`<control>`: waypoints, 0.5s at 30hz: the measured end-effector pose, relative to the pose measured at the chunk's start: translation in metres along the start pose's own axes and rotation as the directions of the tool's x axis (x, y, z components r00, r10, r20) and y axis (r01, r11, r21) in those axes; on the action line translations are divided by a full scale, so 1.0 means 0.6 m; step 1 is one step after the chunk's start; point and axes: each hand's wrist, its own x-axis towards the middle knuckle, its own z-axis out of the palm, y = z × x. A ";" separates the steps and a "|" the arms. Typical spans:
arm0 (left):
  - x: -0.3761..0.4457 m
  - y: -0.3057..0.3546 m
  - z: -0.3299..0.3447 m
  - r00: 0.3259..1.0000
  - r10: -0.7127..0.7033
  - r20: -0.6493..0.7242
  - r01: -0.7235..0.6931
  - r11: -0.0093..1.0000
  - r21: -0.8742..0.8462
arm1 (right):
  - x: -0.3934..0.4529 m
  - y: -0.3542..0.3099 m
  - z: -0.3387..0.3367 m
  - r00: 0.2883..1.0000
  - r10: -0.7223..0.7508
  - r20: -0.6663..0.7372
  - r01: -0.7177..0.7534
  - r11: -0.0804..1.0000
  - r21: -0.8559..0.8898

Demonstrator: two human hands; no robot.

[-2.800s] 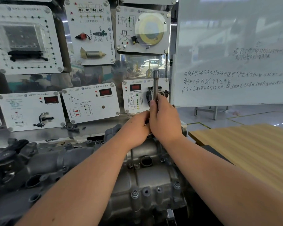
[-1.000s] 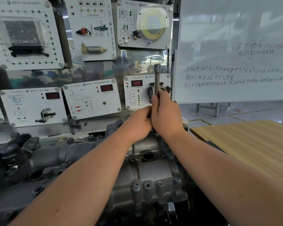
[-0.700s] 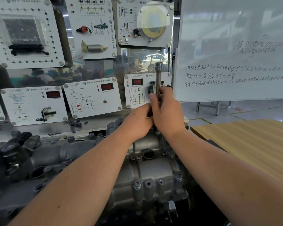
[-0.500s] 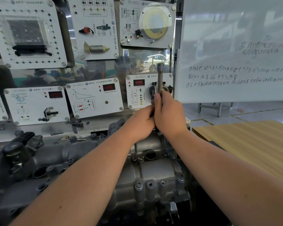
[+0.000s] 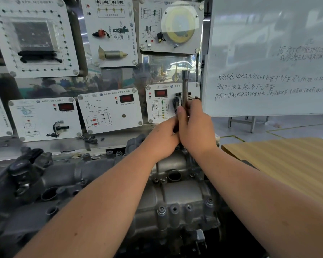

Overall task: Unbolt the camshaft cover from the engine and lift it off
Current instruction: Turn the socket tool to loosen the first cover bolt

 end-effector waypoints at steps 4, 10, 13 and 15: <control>0.000 -0.002 0.000 1.000 0.008 0.010 -0.008 1.000 -0.009 | -0.002 -0.003 0.001 1.000 -0.020 0.006 0.020 1.000 -0.024; 0.000 -0.003 -0.001 1.000 0.007 0.026 -0.006 1.000 -0.025 | -0.002 -0.002 0.001 0.999 -0.026 0.020 0.026 0.999 -0.027; 0.000 -0.003 -0.001 1.000 0.004 0.027 -0.003 0.999 -0.037 | -0.002 -0.001 0.003 0.999 -0.033 0.017 0.033 0.998 -0.044; 0.001 -0.005 -0.001 1.000 0.004 0.028 -0.003 0.999 -0.050 | -0.002 0.001 0.004 0.999 -0.037 0.017 0.038 0.998 -0.054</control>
